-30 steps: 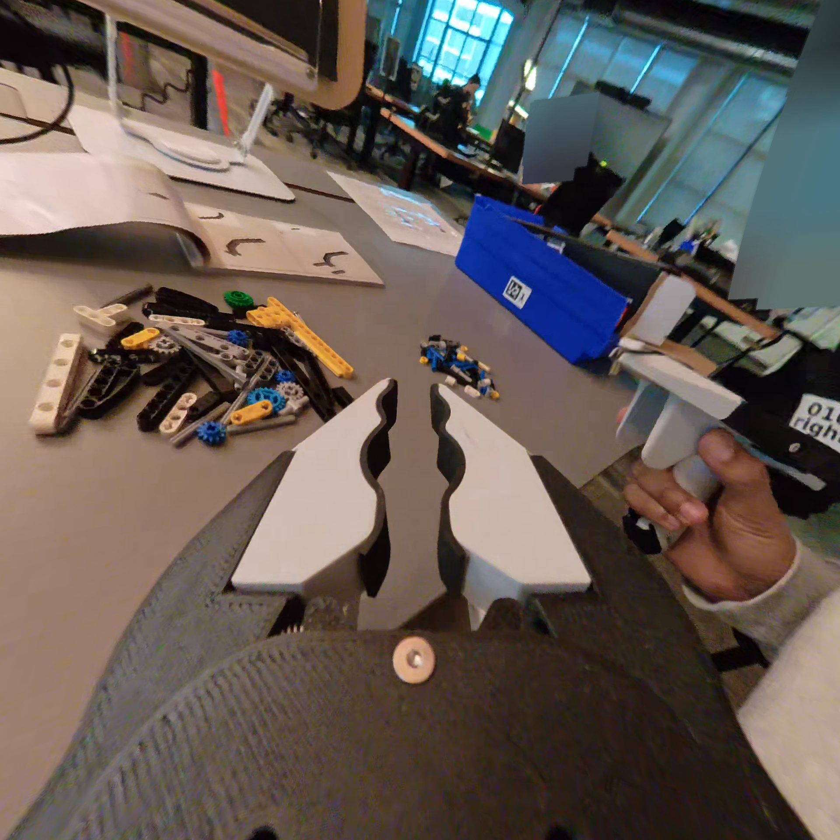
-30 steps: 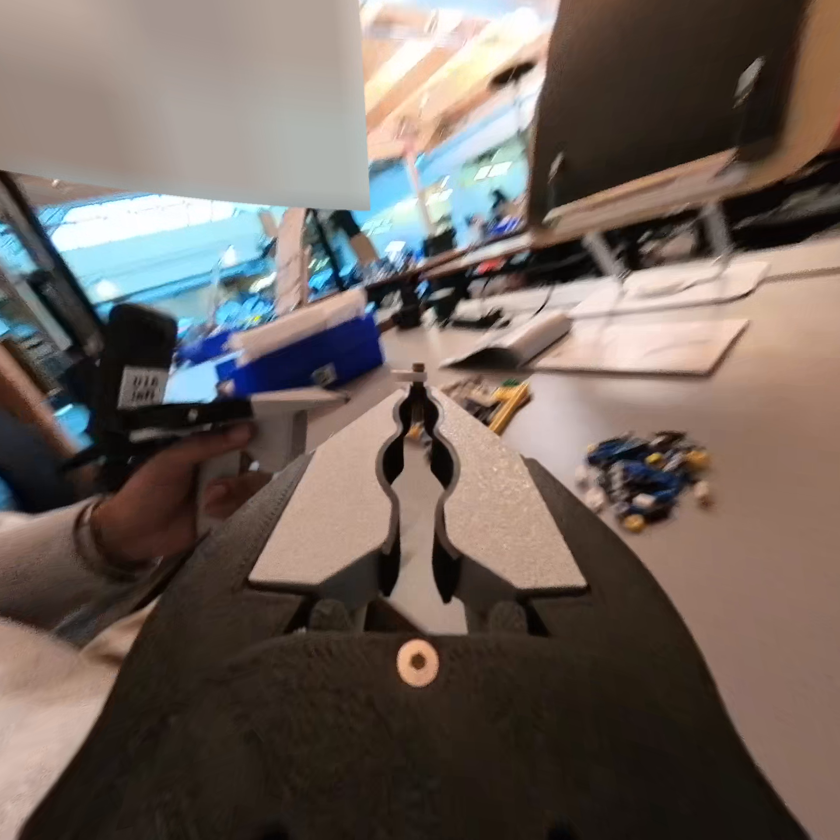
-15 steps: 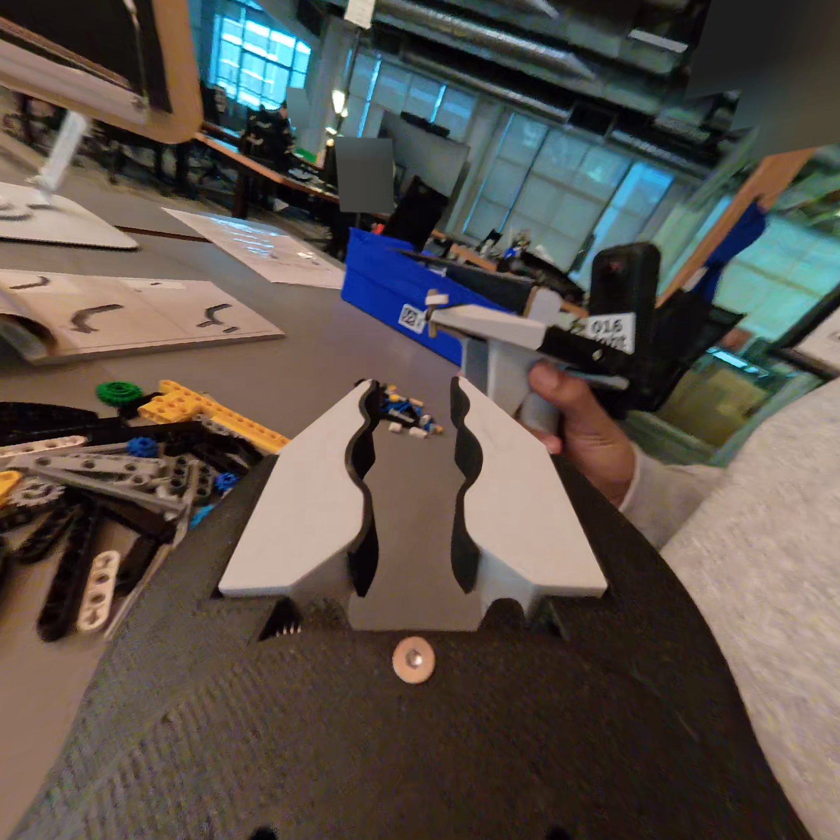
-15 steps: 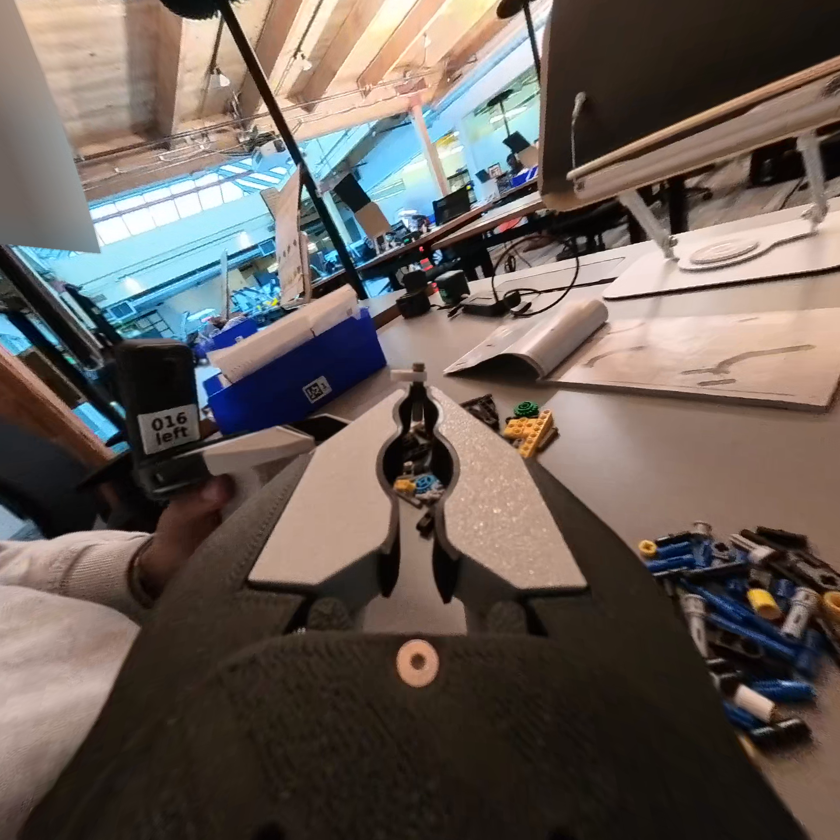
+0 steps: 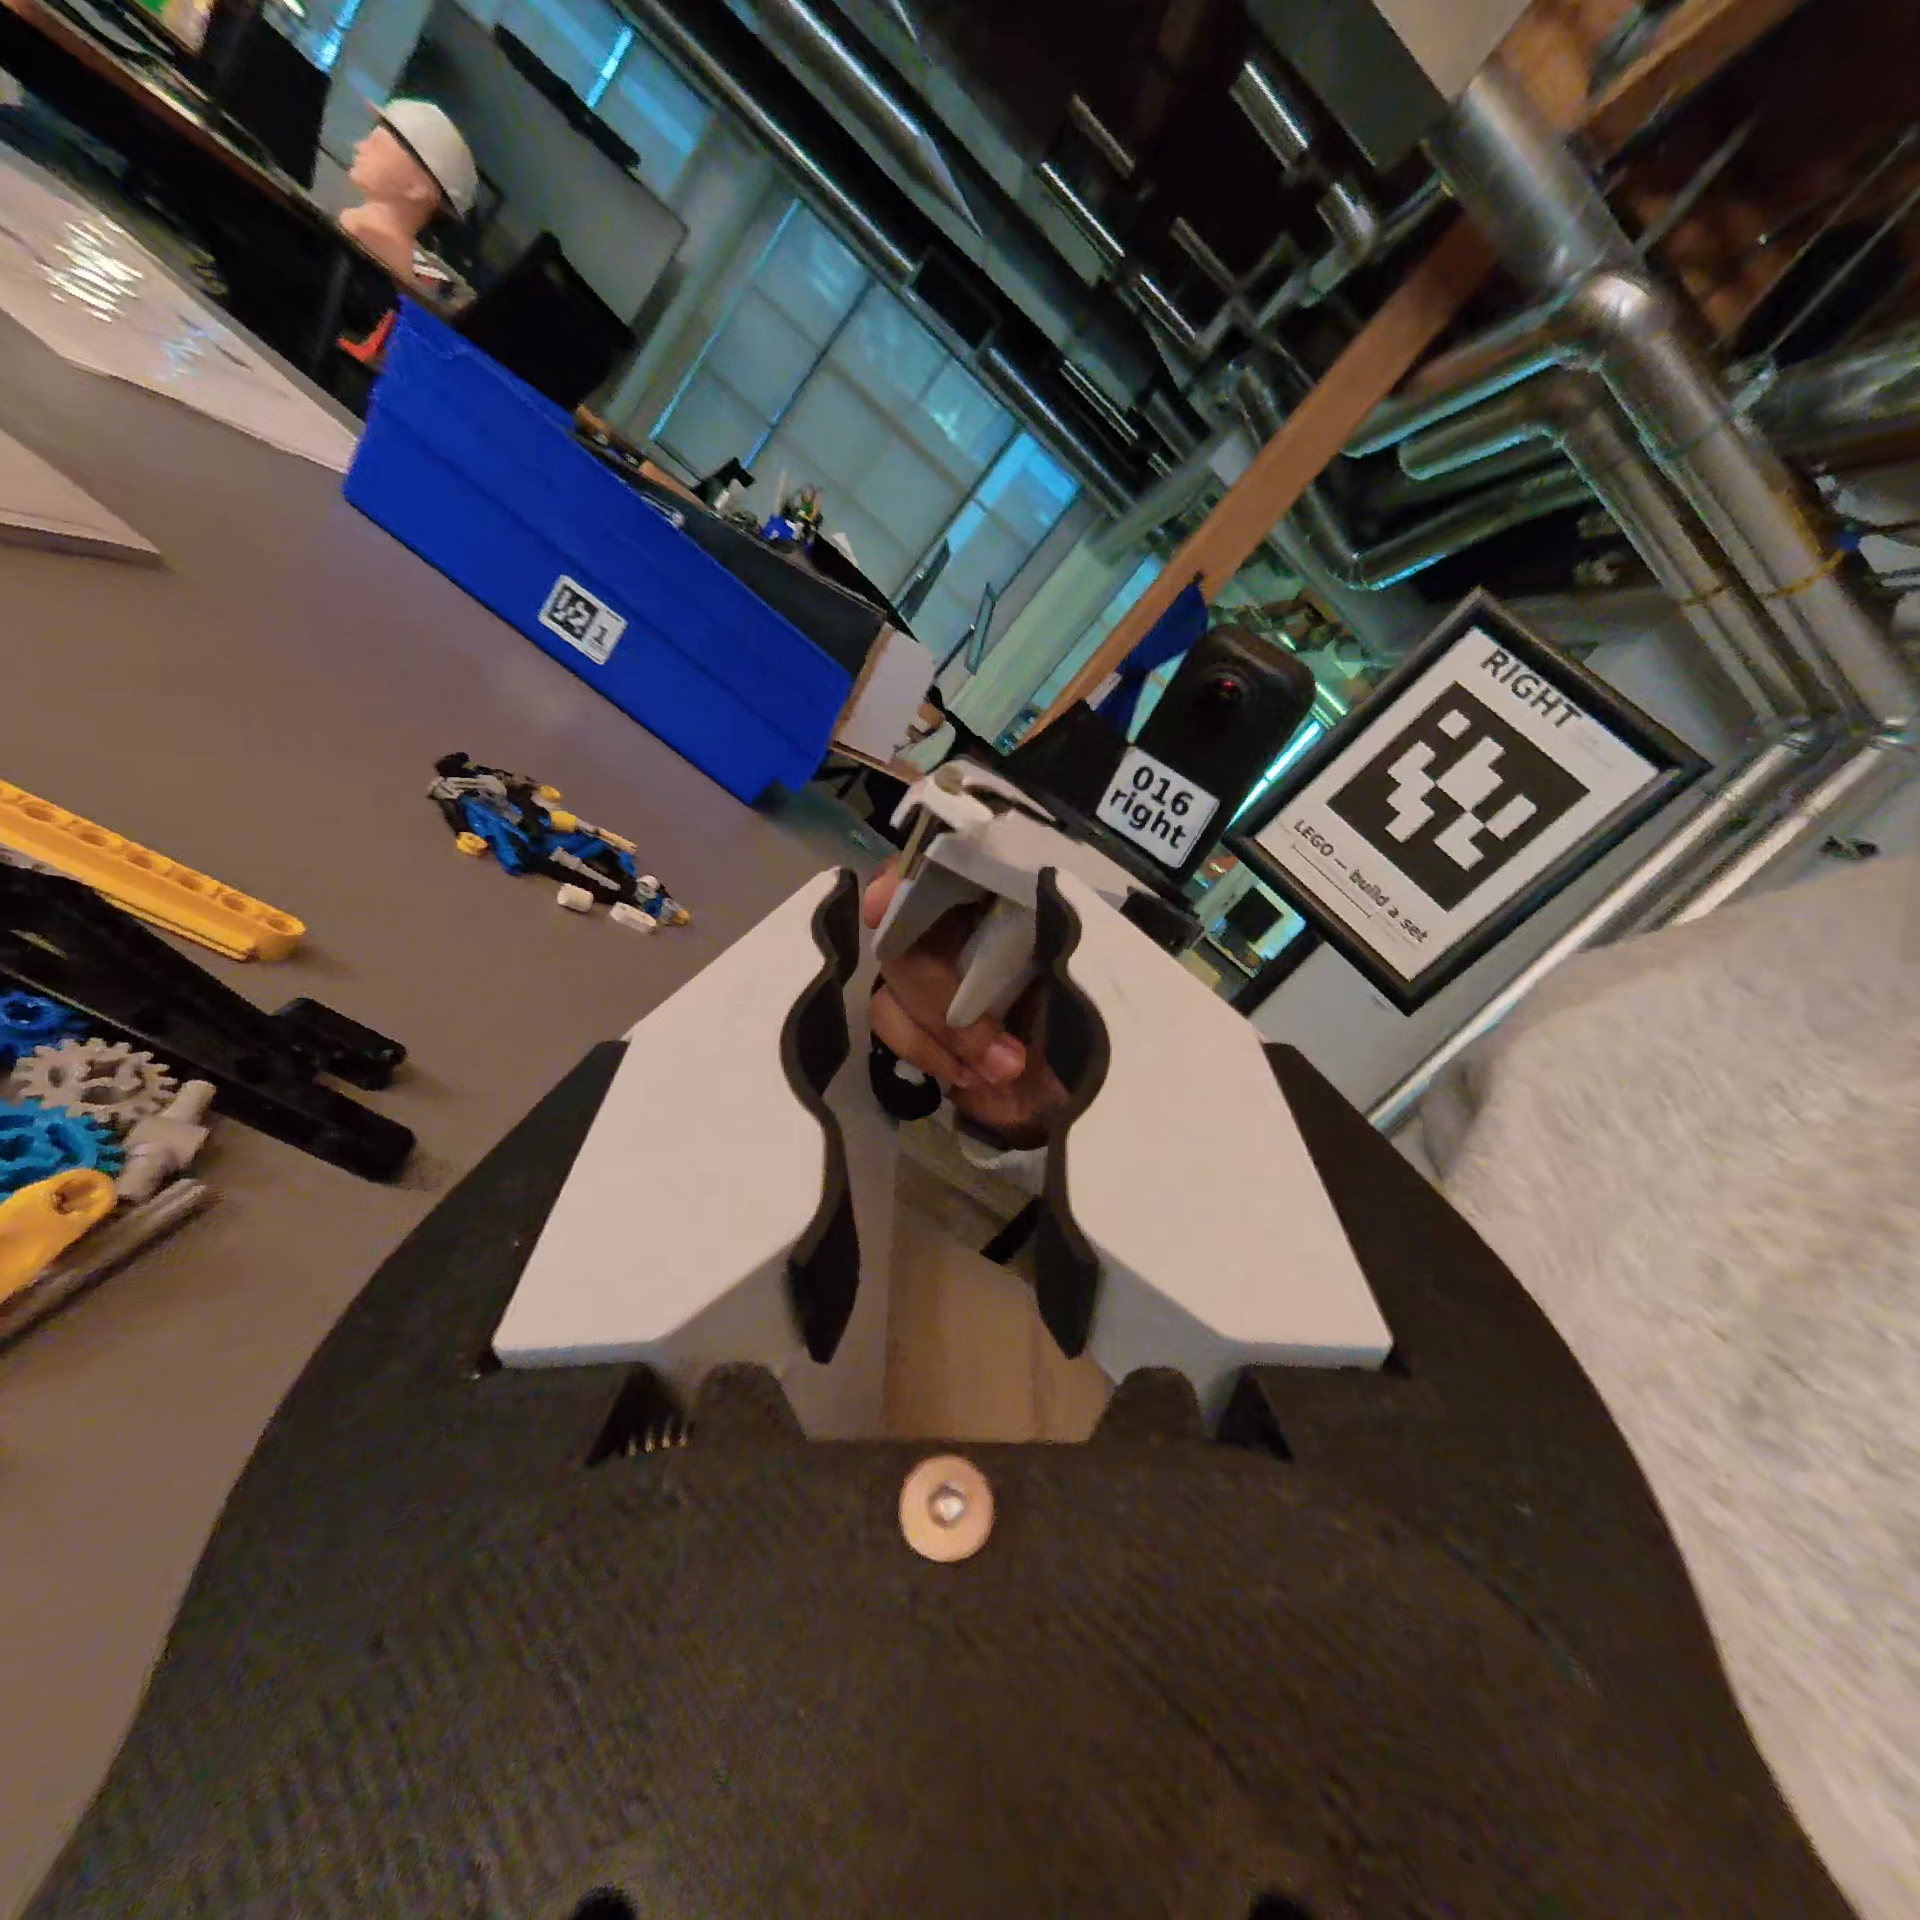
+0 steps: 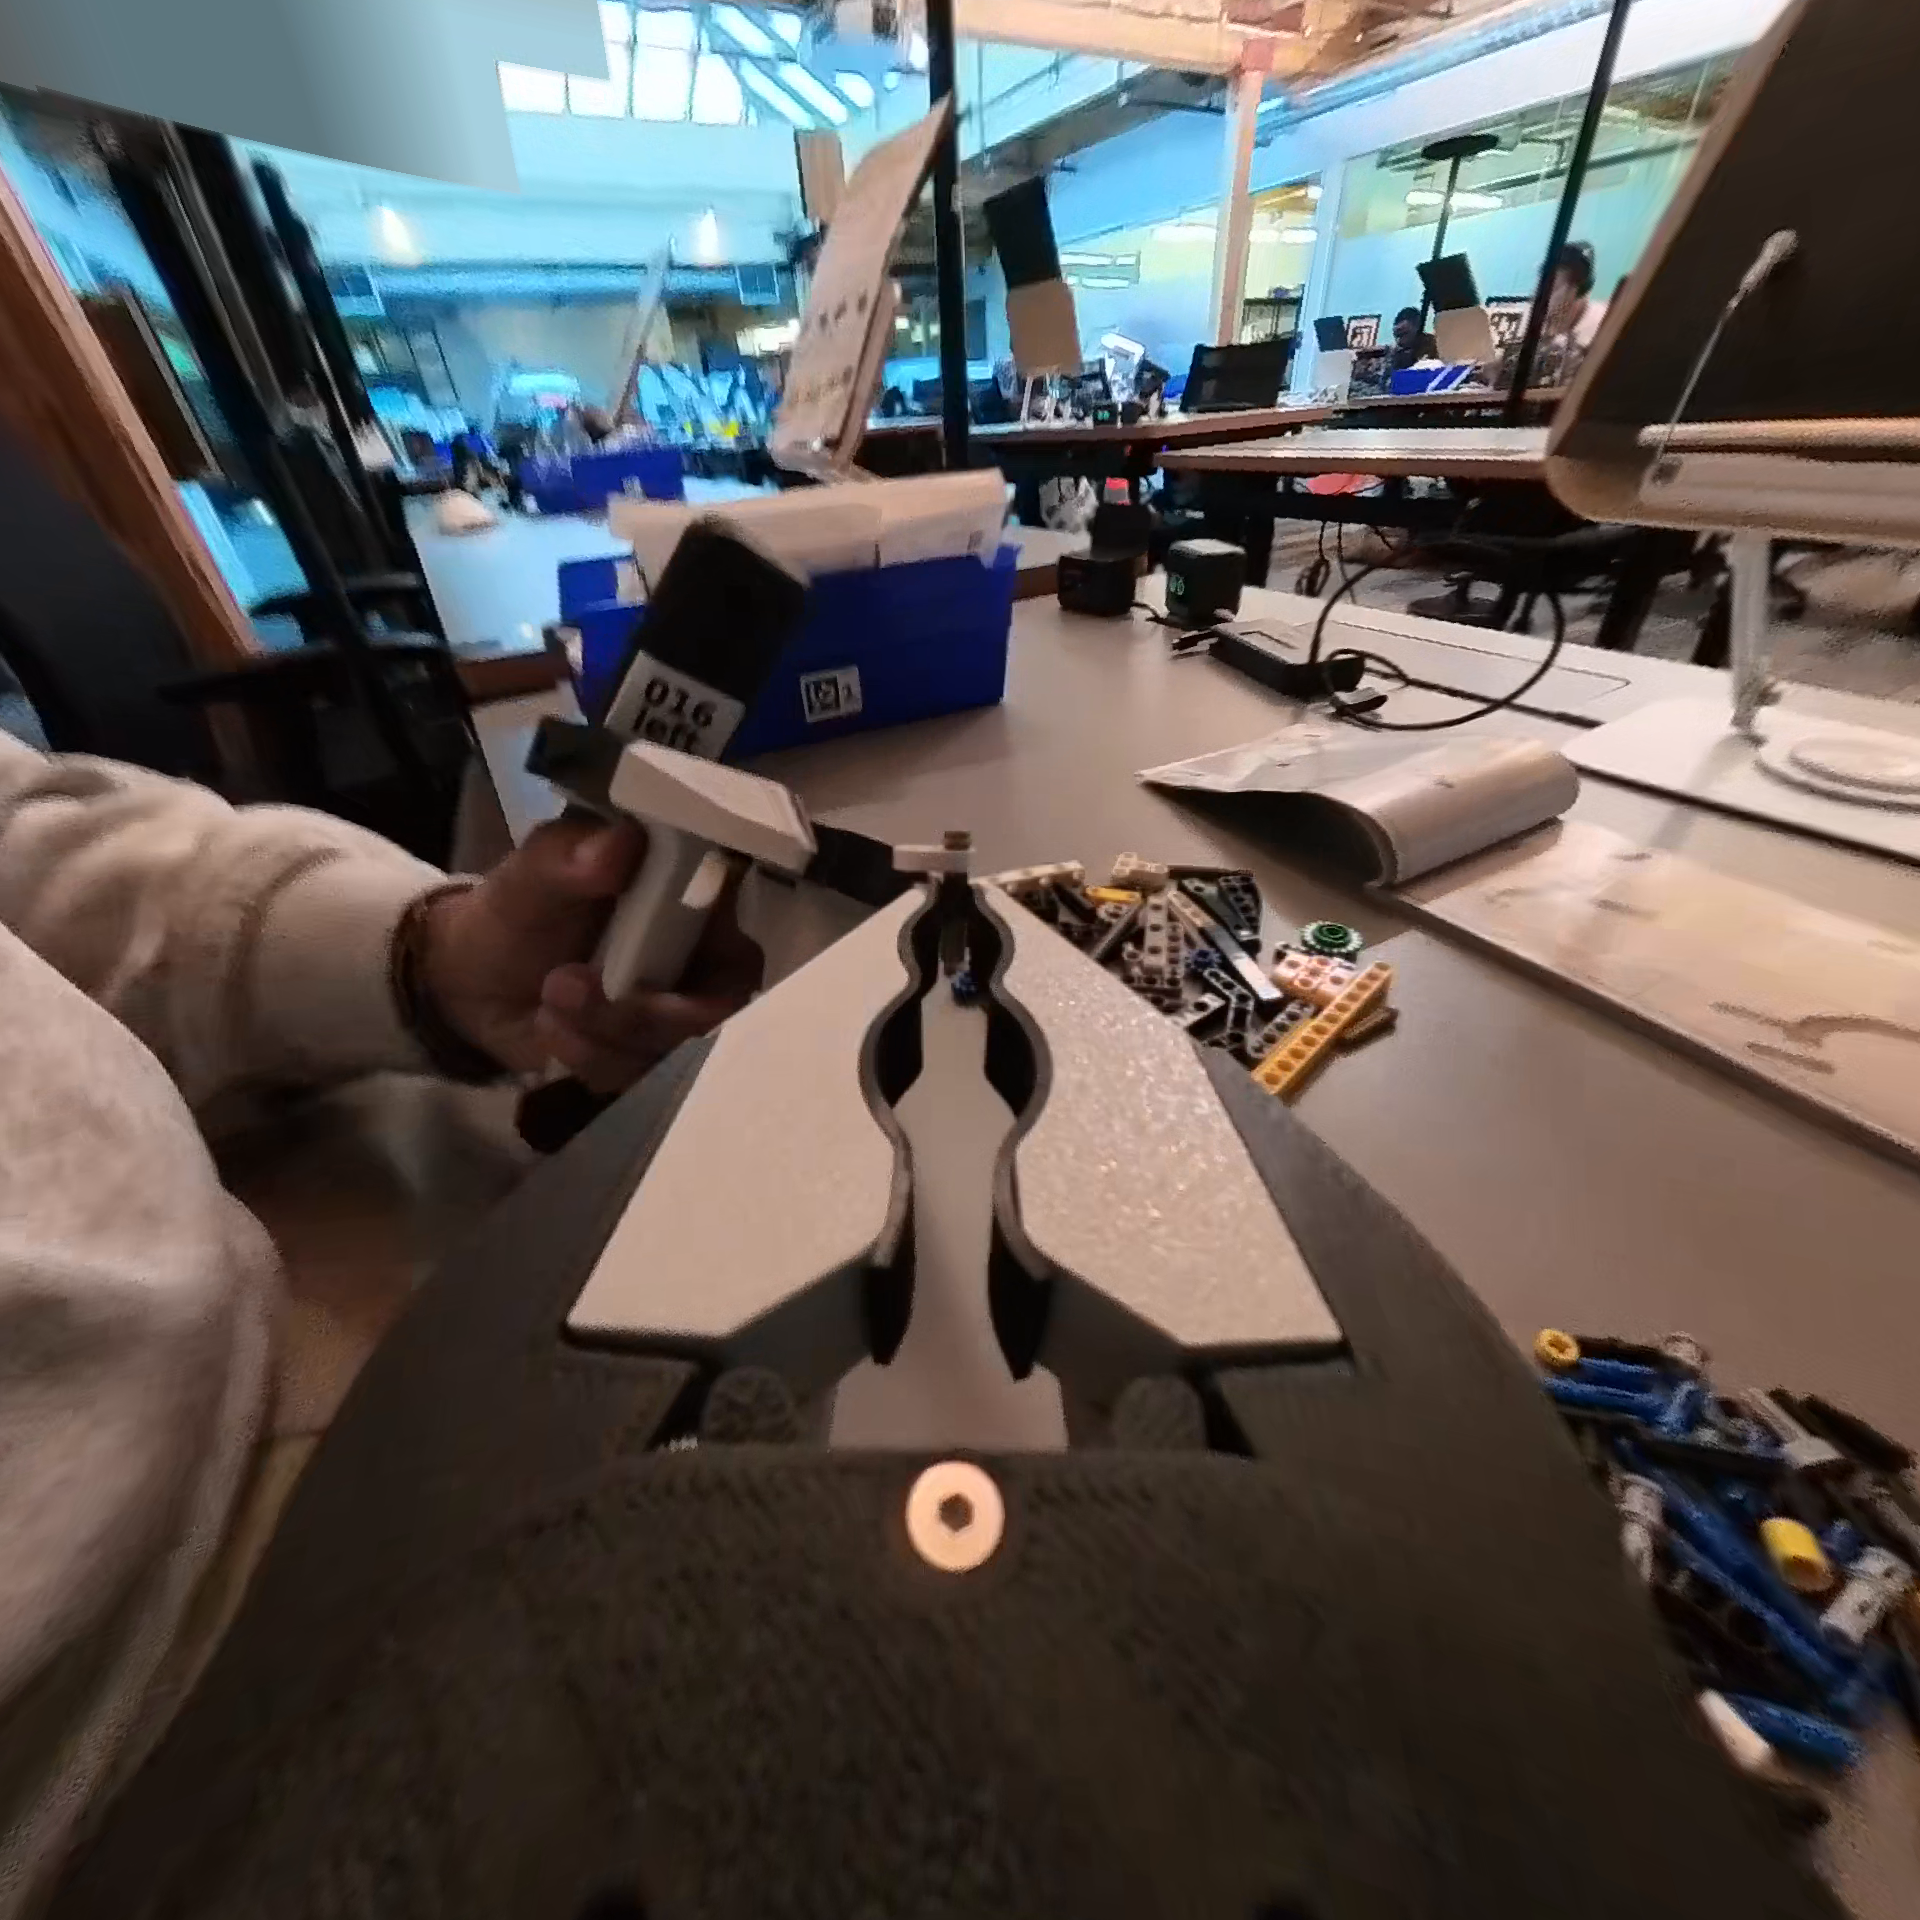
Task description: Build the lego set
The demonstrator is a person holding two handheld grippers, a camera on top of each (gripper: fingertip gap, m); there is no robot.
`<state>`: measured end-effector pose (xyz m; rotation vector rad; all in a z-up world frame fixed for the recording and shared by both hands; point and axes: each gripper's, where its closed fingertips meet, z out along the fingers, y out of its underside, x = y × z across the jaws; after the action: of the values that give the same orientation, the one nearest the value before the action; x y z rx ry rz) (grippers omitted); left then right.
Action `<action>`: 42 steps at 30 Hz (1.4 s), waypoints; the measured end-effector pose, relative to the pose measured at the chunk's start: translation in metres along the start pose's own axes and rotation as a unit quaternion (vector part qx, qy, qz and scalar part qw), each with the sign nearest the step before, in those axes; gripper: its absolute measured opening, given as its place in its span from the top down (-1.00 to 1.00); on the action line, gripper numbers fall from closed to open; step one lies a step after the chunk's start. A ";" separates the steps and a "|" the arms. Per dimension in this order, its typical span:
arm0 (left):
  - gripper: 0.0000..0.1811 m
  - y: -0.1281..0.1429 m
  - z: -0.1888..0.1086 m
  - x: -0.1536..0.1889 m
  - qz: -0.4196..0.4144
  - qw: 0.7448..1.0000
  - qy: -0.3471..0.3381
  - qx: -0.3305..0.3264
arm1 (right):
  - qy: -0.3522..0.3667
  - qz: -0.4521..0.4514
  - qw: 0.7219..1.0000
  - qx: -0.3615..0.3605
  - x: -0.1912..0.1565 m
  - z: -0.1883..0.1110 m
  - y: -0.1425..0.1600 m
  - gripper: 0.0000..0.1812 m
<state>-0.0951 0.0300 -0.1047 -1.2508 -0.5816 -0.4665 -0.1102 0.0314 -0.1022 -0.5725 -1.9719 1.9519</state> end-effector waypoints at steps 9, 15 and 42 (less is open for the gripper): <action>0.71 0.002 0.005 0.000 0.048 0.998 -0.030 -0.002 | -0.015 0.019 0.999 -0.028 -0.006 0.006 0.007 0.97; 0.85 -0.001 0.002 0.003 0.040 0.999 -0.012 0.009 | -0.077 0.139 0.987 -0.004 -0.013 0.005 0.002 0.98; 0.78 -0.010 -0.002 0.016 -0.039 0.998 0.048 0.028 | -0.048 0.033 0.998 -0.002 -0.009 -0.003 -0.003 0.97</action>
<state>-0.0883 0.0257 -0.0875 -1.1486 -0.5595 -0.5693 -0.1014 0.0293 -0.0986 -0.5622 -2.0379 2.0521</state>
